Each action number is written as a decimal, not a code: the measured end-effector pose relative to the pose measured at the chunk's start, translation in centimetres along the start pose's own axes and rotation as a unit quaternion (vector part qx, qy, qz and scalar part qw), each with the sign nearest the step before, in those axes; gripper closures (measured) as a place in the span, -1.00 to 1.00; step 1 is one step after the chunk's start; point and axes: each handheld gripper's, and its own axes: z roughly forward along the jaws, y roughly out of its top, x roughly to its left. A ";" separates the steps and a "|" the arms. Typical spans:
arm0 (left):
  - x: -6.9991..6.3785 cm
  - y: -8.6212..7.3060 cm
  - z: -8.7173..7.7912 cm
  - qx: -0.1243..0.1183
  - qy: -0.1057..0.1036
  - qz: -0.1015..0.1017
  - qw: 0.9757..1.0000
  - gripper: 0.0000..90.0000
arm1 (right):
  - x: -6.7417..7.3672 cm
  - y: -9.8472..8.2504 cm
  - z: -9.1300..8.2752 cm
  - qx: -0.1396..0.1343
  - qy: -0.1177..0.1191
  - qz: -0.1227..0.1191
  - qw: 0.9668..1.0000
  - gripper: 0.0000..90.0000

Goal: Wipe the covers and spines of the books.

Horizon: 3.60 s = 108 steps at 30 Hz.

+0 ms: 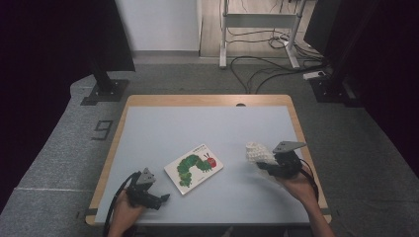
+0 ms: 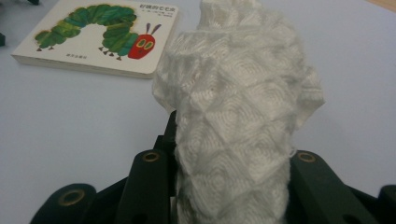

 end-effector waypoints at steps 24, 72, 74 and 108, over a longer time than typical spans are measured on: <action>0.0 0.0 0.0 0.000 0.000 0.000 1.000 -1.00 | 2.7 4.2 5.5 0.002 0.046 -0.043 0.998 0.42; 0.0 0.0 0.0 0.000 0.001 0.000 1.000 -1.00 | 4.7 4.8 14.0 0.044 0.051 -0.067 0.995 0.39; 0.0 0.0 0.0 0.000 0.001 0.000 1.000 -1.00 | 4.8 4.8 14.1 0.045 0.054 -0.065 0.995 0.39; 0.0 0.0 0.0 0.000 0.000 0.000 1.000 -1.00 | 9.9 5.6 15.3 0.046 0.116 -0.100 0.987 0.40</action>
